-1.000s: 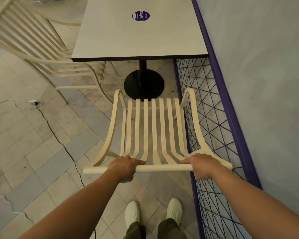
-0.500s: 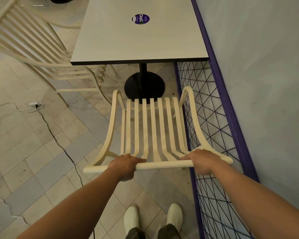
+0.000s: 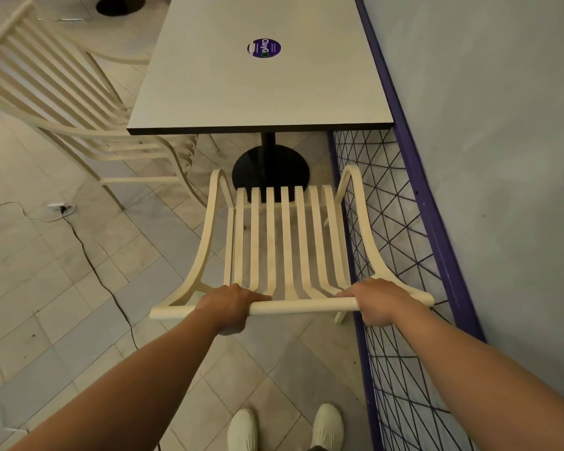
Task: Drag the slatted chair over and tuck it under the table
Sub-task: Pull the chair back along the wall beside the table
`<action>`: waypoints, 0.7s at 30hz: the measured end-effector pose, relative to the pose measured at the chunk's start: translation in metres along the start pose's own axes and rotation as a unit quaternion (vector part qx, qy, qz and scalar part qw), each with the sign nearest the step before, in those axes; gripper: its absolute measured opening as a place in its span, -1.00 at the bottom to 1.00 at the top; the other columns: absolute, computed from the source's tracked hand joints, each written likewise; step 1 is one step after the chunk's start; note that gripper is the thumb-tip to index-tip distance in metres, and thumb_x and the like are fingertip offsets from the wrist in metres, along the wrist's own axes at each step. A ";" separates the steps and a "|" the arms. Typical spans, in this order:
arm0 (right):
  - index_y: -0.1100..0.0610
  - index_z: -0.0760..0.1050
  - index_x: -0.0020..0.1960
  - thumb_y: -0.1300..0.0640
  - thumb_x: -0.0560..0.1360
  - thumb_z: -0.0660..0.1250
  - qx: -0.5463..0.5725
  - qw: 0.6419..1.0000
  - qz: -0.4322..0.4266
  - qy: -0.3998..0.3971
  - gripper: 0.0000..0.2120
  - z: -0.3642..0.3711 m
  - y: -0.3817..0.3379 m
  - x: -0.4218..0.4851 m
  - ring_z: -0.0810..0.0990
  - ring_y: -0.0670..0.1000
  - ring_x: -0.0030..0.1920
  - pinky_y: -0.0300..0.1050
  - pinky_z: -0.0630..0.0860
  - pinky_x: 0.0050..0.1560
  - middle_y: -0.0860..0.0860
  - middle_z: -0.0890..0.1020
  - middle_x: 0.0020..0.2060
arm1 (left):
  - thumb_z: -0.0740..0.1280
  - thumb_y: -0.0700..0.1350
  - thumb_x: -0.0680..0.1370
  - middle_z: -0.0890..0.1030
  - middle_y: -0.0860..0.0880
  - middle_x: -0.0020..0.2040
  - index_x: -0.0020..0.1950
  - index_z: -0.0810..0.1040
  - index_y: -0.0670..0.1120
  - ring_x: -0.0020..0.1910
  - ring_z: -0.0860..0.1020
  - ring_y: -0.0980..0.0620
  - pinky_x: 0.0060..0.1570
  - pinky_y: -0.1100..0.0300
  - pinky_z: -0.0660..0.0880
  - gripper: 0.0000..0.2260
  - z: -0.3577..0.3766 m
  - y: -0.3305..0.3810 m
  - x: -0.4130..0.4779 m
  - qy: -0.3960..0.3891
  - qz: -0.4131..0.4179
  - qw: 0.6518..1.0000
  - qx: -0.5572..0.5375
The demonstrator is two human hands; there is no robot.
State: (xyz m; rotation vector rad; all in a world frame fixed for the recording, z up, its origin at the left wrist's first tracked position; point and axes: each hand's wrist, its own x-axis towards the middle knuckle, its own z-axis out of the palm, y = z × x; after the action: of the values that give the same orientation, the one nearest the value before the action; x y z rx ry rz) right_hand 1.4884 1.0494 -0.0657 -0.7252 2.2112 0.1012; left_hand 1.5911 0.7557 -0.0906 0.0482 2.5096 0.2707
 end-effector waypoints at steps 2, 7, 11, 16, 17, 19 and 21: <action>-0.27 0.33 0.45 0.23 0.43 0.35 0.000 1.000 -0.001 0.000 -0.31 -0.004 0.002 0.005 0.56 0.05 0.01 0.02 0.56 0.04 -0.03 0.54 0.06 | 0.41 -0.17 0.56 0.59 0.06 0.16 0.50 0.34 0.30 -0.05 0.48 0.09 0.12 0.08 0.56 -0.39 -0.006 0.000 0.004 0.003 -0.001 1.000 0.000; -0.26 0.37 0.42 0.22 0.43 0.35 -0.001 1.000 -0.006 0.001 -0.35 -0.011 0.007 0.014 0.56 0.03 -0.01 0.01 0.57 0.02 -0.04 0.55 0.04 | 0.40 -0.15 0.57 0.60 0.08 0.18 0.50 0.35 0.28 -0.07 0.48 0.10 0.10 0.10 0.56 -0.42 -0.018 0.000 0.011 0.010 0.000 1.000 0.003; -0.23 0.36 0.44 0.18 0.44 0.40 0.000 1.000 -0.006 -0.001 -0.35 -0.017 0.010 0.022 0.55 0.03 0.03 0.00 0.55 0.05 -0.03 0.56 0.08 | 0.43 -0.14 0.56 0.60 0.08 0.17 0.49 0.37 0.29 -0.07 0.49 0.09 0.10 0.08 0.59 -0.41 -0.023 -0.003 0.018 0.013 -0.012 1.000 0.007; -0.25 0.32 0.46 0.21 0.47 0.34 -0.003 1.000 0.000 0.002 -0.35 -0.026 0.011 0.026 0.54 0.04 0.04 -0.01 0.54 0.07 -0.03 0.53 0.07 | 0.40 -0.14 0.57 0.59 0.09 0.14 0.49 0.36 0.30 -0.08 0.48 0.11 0.09 0.09 0.58 -0.43 -0.031 -0.004 0.025 0.015 -0.008 1.000 0.002; -0.25 0.32 0.46 0.22 0.47 0.33 -0.002 1.000 0.003 0.003 -0.35 -0.028 0.012 0.028 0.54 0.03 0.04 -0.02 0.53 0.07 -0.03 0.53 0.08 | 0.40 -0.14 0.57 0.59 0.09 0.14 0.49 0.36 0.30 -0.07 0.48 0.11 0.09 0.09 0.58 -0.42 -0.034 -0.006 0.027 0.012 -0.006 1.000 0.001; -0.27 0.31 0.46 0.25 0.47 0.31 0.008 1.000 0.015 0.008 -0.33 -0.032 0.012 0.031 0.54 0.01 0.02 -0.02 0.53 0.06 -0.04 0.53 0.09 | 0.40 -0.14 0.57 0.59 0.08 0.15 0.50 0.35 0.30 -0.03 0.51 0.09 0.10 0.07 0.57 -0.42 -0.039 -0.008 0.032 0.010 0.002 1.000 0.004; -0.30 0.32 0.44 0.26 0.48 0.29 0.018 1.000 0.025 0.006 -0.34 -0.035 0.010 0.035 0.53 0.00 0.01 -0.04 0.51 0.04 -0.05 0.53 0.09 | 0.39 -0.14 0.57 0.58 0.07 0.16 0.50 0.34 0.31 0.05 0.56 0.03 0.12 0.04 0.58 -0.41 -0.043 -0.012 0.034 0.006 0.006 1.000 0.007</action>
State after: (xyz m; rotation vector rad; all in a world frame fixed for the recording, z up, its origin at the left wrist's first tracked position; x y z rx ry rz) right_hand 1.4410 1.0306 -0.0682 -0.6531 2.2369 0.0823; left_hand 1.5385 0.7398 -0.0782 0.0665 2.5230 0.2590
